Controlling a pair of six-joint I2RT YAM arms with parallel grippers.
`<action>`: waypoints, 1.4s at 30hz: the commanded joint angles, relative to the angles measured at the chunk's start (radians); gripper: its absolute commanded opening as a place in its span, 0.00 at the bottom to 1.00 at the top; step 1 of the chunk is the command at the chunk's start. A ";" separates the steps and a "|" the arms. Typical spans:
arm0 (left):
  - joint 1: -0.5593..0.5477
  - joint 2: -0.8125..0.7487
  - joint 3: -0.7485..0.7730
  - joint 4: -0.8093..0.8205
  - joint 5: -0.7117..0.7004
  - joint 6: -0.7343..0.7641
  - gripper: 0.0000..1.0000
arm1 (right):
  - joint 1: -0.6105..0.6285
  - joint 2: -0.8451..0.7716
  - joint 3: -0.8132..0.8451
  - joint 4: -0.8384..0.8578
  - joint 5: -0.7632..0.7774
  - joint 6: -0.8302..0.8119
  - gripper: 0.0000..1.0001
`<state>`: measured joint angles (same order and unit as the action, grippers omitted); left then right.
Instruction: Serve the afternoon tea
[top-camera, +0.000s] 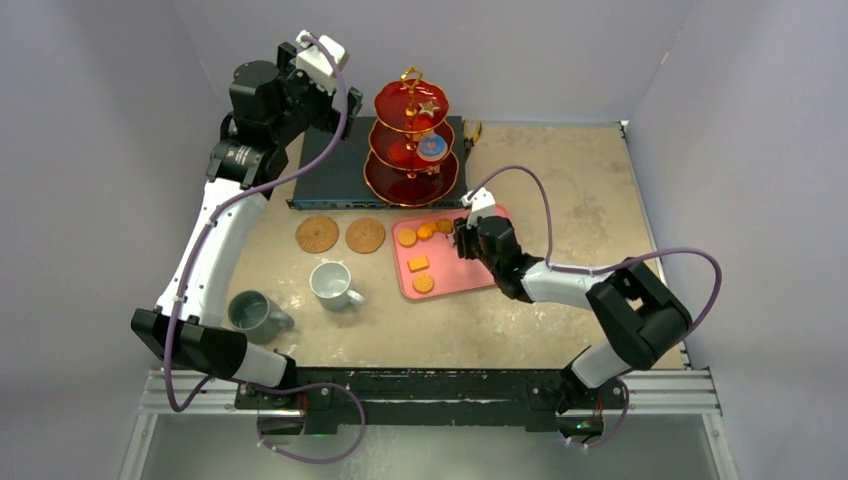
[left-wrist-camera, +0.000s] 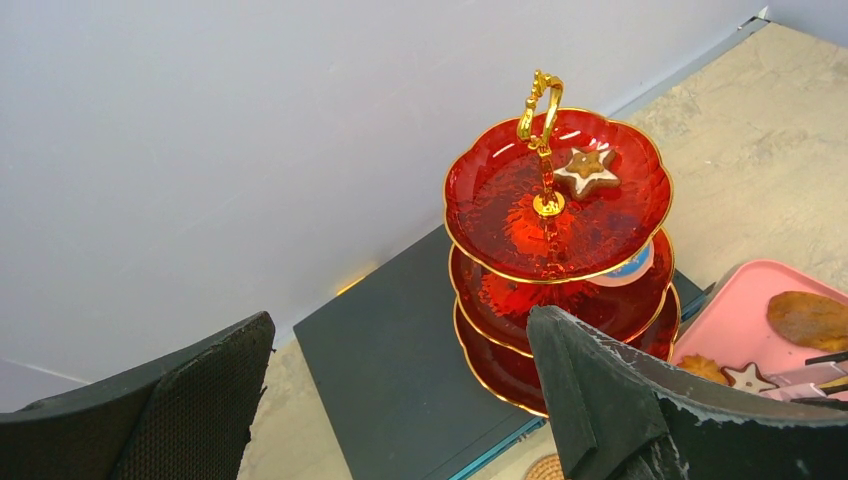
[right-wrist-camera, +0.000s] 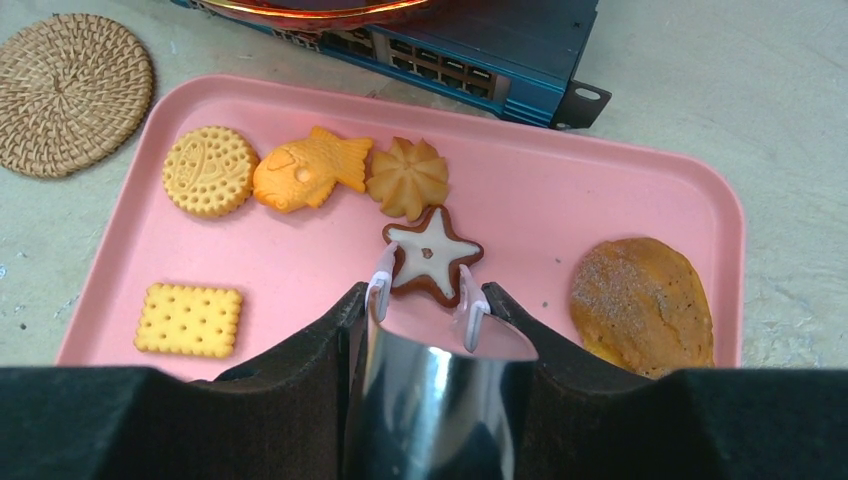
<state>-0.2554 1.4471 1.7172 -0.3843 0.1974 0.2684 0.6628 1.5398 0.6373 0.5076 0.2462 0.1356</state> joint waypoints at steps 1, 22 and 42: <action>0.006 -0.013 0.030 0.018 0.009 -0.025 0.99 | 0.007 -0.028 -0.013 0.021 0.025 0.013 0.37; 0.006 -0.021 -0.009 0.030 -0.004 -0.017 0.99 | 0.006 -0.297 0.258 -0.222 0.008 -0.070 0.34; 0.006 -0.020 -0.033 0.013 -0.035 -0.019 0.99 | -0.009 0.073 0.983 -0.393 -0.111 -0.261 0.35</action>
<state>-0.2554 1.4517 1.6867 -0.3847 0.1764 0.2539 0.6590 1.5696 1.5276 0.1577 0.1837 -0.0963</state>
